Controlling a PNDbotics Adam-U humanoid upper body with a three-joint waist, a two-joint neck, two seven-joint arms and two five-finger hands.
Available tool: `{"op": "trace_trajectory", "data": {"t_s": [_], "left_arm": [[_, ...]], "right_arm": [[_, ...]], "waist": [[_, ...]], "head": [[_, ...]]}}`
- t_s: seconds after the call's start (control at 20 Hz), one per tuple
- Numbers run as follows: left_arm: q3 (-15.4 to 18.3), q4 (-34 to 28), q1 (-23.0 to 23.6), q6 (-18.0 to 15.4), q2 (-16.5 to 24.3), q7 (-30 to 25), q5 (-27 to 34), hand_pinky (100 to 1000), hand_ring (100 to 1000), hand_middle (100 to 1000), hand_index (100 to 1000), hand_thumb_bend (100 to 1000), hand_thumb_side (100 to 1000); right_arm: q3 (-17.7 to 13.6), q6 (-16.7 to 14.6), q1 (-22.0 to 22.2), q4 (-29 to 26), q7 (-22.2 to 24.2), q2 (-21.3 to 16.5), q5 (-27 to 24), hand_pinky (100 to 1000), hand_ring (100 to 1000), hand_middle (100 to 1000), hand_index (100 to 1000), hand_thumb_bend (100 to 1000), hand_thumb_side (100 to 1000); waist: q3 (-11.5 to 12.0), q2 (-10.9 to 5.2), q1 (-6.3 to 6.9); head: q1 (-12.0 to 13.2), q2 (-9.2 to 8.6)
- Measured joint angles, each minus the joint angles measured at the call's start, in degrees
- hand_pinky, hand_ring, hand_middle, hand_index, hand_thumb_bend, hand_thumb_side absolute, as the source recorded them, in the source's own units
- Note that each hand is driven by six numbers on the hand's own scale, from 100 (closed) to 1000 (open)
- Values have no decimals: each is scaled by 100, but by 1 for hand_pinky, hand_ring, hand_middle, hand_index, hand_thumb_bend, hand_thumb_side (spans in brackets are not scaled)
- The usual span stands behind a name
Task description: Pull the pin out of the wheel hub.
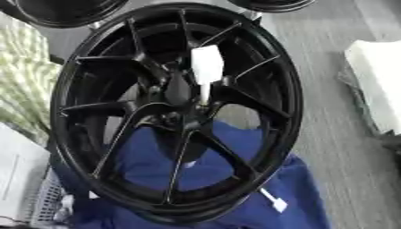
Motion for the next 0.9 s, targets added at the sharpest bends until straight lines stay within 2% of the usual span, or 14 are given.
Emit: {"op": "trace_trajectory", "data": {"t_s": [0.15, 0.35, 0.65, 0.9], "left_arm": [[-4, 1, 0, 9, 0, -52, 1, 796, 775, 719, 836, 624, 599], [-8, 1, 0, 14, 1, -121, 1, 796, 775, 718, 836, 622, 600], [-41, 2, 0, 38, 1, -164, 3, 774, 775, 717, 836, 620, 602], [-58, 4, -7, 60, 1, -190, 8, 771, 775, 717, 827, 615, 603]], "right_arm": [[271, -75, -233, 88, 87, 166, 100, 892, 862, 817, 825, 514, 345], [539, -19, -537, 206, 123, 393, 141, 885, 857, 812, 821, 542, 341], [949, 301, -888, 310, 90, 686, 253, 880, 856, 811, 822, 561, 332], [1346, 580, -1257, 580, 107, 1102, 376, 876, 856, 811, 828, 581, 318]], "waist": [[2, -4, -5], [8, -18, -27], [12, -41, -49], [15, -57, -64]], "head": [[-5, 2], [-9, 34], [-53, 75], [-116, 100]]}}
